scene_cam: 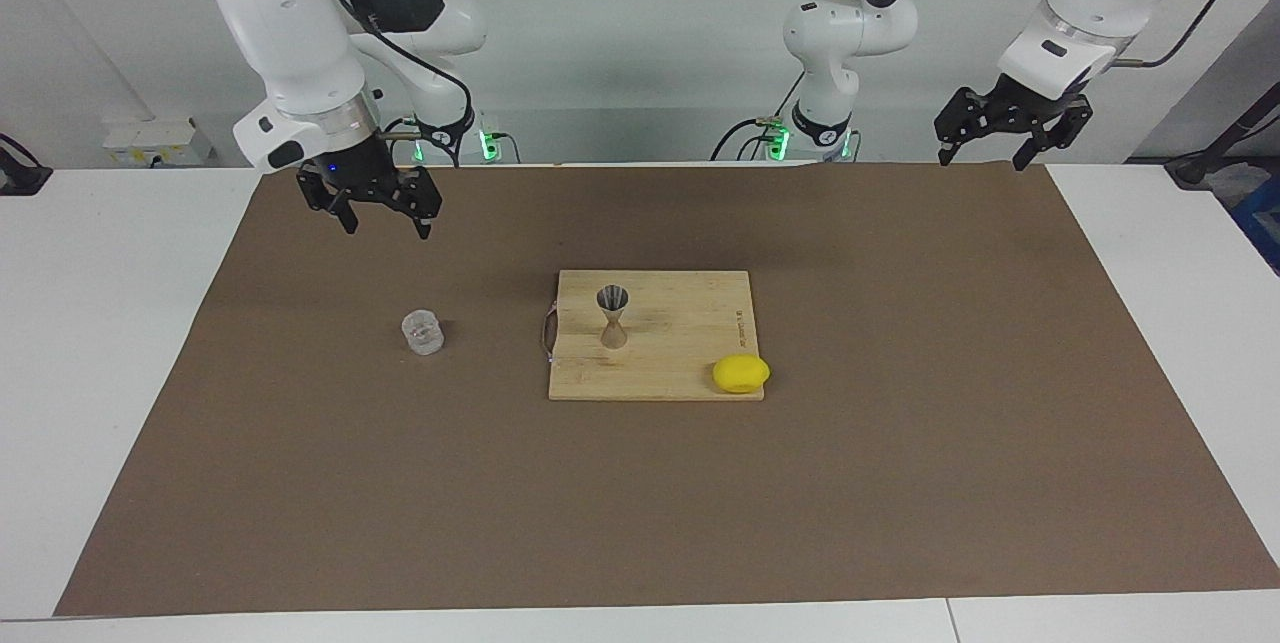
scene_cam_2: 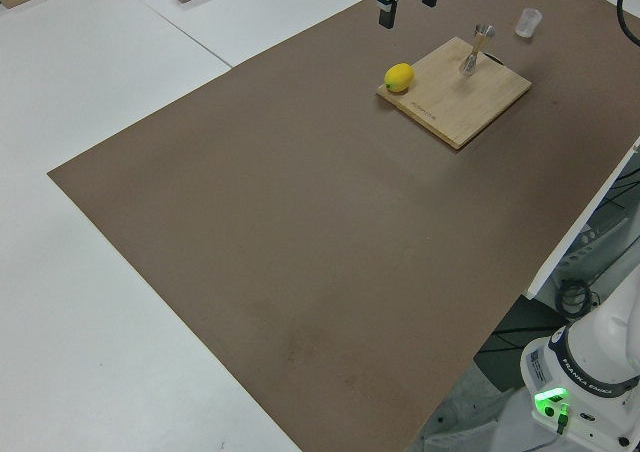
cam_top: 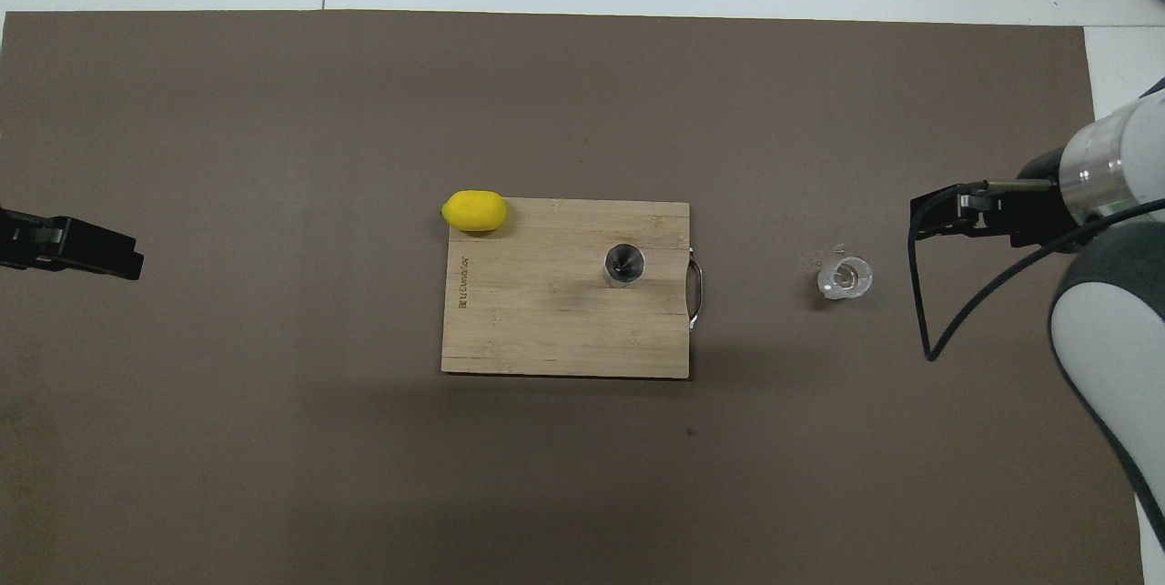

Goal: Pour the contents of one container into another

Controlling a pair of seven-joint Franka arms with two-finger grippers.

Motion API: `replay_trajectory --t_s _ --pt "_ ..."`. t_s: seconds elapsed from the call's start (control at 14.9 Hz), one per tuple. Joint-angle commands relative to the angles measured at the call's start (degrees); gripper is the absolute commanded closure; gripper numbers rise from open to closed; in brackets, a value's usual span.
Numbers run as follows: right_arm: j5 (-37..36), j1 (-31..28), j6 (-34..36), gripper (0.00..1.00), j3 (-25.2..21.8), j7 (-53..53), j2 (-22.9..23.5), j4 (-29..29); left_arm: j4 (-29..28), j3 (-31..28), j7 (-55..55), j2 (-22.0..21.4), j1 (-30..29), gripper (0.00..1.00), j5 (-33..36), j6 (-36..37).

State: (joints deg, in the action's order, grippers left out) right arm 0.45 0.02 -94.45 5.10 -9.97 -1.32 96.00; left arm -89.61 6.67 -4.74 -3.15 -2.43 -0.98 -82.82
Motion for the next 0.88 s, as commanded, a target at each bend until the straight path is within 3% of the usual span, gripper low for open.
replay_trajectory --t_s 0.0,0.81 --pt "-1.1 -0.5 4.4 0.00 0.3 1.1 -1.7 -1.6 -1.8 -0.3 -0.4 -1.5 0.3 0.00 1.0 -0.8" --pt "-2.2 -1.4 2.1 0.00 0.5 2.4 -1.7 0.9 -1.8 -0.3 -0.4 -1.5 0.4 0.00 1.0 -0.8"
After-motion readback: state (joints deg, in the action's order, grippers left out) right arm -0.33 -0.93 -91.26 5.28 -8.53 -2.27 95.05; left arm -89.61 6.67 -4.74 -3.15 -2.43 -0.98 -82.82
